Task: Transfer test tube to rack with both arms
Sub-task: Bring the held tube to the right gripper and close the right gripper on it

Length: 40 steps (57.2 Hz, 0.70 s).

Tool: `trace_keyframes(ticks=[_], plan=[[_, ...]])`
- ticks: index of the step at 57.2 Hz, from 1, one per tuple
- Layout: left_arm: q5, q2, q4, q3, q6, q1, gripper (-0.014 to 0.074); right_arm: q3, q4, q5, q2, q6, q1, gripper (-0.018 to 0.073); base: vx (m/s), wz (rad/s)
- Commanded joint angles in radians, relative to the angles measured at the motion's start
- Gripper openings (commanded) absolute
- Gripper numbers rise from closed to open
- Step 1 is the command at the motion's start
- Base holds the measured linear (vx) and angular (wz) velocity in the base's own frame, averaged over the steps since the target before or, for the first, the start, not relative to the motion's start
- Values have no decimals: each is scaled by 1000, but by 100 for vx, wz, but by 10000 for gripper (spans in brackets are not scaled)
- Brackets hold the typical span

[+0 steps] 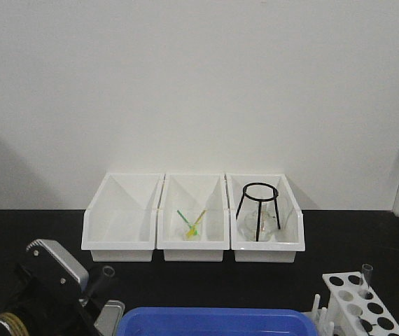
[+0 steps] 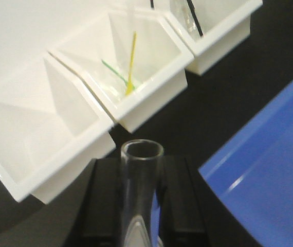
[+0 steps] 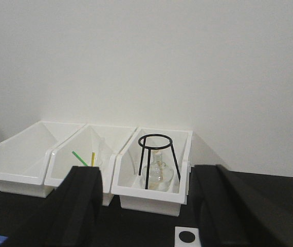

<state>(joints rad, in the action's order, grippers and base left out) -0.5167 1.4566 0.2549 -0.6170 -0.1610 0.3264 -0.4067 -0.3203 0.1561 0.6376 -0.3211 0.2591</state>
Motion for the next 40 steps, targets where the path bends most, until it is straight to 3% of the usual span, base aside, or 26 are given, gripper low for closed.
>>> trace_keyframes(ticks=[1, 10, 15, 25, 31, 32, 40], plan=[[-39, -124, -14, -68, 40, 4, -8, -32, 8, 83, 2, -5, 1, 431, 0, 0], [151, -262, 32, -198, 177, 20, -8, -32, 9, 79, 2, -3, 1, 431, 0, 0], [208, -300, 123, -264, 296, 55, -8, -32, 12, 53, 2, -2, 2, 431, 0, 0], [149, -286, 355, -322, 621, 156, -8, -32, 12, -65, 2, 1, 2, 431, 0, 0], [74, -247, 505, -324, 775, 208, -7, -32, 12, -91, 2, 1, 2, 431, 0, 0], [34, -209, 561, -324, 861, 232, -7, -32, 12, -88, 2, 1, 2, 431, 0, 0], [-21, -143, 577, -324, 899, 261, -5, -32, 12, -88, 2, 1, 2, 435, 0, 0]])
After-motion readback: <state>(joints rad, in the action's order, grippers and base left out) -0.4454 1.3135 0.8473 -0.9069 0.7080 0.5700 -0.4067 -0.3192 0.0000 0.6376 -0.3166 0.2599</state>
